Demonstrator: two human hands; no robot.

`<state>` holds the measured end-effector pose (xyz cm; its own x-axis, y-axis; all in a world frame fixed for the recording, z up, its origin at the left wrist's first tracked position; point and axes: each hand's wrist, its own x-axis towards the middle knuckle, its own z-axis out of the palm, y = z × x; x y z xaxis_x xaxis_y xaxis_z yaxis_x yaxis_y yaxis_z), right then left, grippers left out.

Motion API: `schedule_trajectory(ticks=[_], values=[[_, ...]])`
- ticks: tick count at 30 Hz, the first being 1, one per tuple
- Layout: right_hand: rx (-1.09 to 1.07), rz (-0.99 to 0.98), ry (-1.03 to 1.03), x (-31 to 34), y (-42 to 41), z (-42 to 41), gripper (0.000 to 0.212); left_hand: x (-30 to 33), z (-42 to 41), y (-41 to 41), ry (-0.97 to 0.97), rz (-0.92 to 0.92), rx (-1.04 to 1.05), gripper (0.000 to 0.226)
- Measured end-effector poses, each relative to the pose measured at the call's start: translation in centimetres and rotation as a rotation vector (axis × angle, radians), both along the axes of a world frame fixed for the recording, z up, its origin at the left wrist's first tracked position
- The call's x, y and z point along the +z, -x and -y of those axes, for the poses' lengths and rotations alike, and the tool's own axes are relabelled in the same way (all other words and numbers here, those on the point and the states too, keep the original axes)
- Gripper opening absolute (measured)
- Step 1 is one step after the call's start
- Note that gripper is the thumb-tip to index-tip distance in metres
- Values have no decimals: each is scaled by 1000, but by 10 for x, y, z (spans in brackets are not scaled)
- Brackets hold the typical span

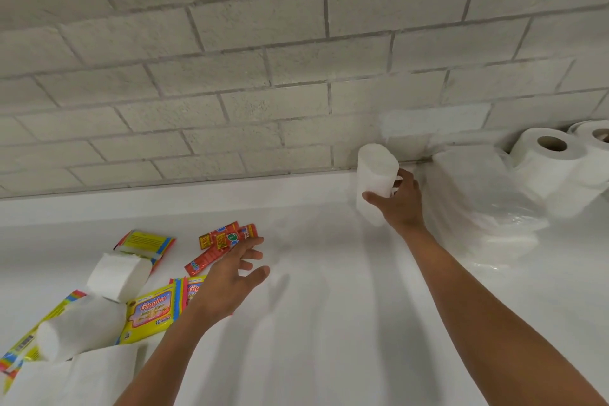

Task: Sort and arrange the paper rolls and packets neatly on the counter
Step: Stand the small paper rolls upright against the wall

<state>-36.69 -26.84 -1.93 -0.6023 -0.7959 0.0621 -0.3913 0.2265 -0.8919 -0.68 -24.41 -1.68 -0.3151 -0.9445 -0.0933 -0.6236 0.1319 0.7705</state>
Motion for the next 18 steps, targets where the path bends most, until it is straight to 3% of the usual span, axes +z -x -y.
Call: schedule_trajectory(ticks=[9,18], values=[[-40,118,-85,-19,-34,-52,102,16,-16,-18,69,8,61,43],[97,207,-116,-35,-107,-105,90,29,-35,-82,200,102,248,40]])
